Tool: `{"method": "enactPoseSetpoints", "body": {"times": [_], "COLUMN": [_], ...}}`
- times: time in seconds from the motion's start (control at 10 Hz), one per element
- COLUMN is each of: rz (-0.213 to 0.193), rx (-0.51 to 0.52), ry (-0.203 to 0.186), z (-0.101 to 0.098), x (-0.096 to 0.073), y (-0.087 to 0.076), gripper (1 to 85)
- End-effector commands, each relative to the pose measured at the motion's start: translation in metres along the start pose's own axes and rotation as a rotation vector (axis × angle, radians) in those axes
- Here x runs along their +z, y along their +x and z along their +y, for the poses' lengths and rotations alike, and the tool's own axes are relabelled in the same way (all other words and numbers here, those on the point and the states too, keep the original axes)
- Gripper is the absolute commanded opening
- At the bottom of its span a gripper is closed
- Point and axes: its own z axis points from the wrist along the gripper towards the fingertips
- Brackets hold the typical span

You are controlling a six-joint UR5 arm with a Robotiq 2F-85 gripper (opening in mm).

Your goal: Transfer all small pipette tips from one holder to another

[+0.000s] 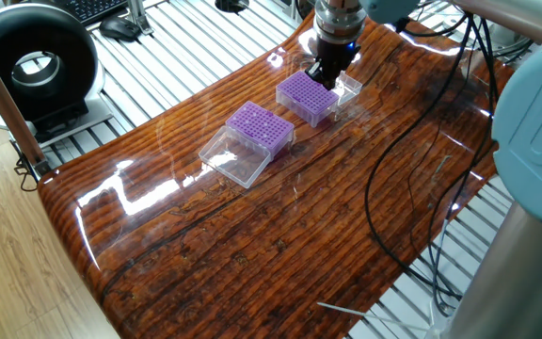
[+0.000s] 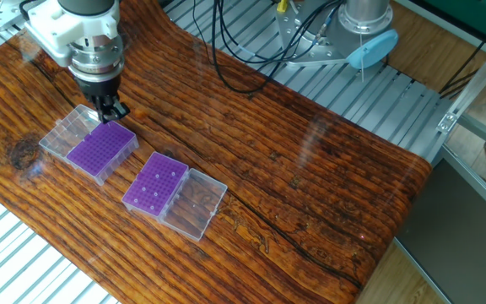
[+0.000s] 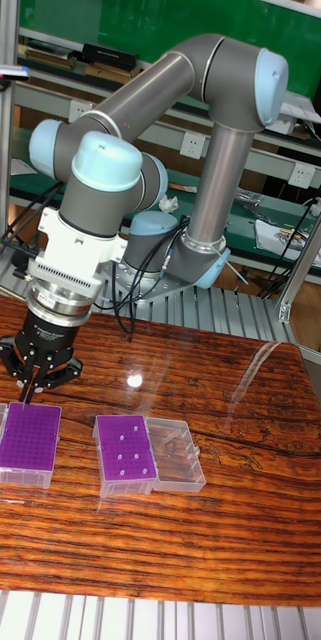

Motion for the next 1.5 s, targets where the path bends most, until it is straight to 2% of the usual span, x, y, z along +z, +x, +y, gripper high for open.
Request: {"method": "enactPoseSetpoints", "body": {"times": [0.0, 0.1, 0.5, 1.1, 1.4], "rz": [-0.011, -0.008, -0.019, -0.026, -0.001], "rx": [0.0, 0.019, 0.016, 0.011, 0.022], "ry": [-0.02, -0.038, -0.06, -0.067, -0.046], "z": [-0.0004, 0.004, 0.0053, 0.0058, 0.0043], "x": [0.0026, 0.0029, 0.0069, 0.0087, 0.0068], "y": [-0.0018, -0.0012, -0.002, -0.0049, -0.0014], "gripper": [1.0, 1.0, 1.0, 1.0, 1.0]}}
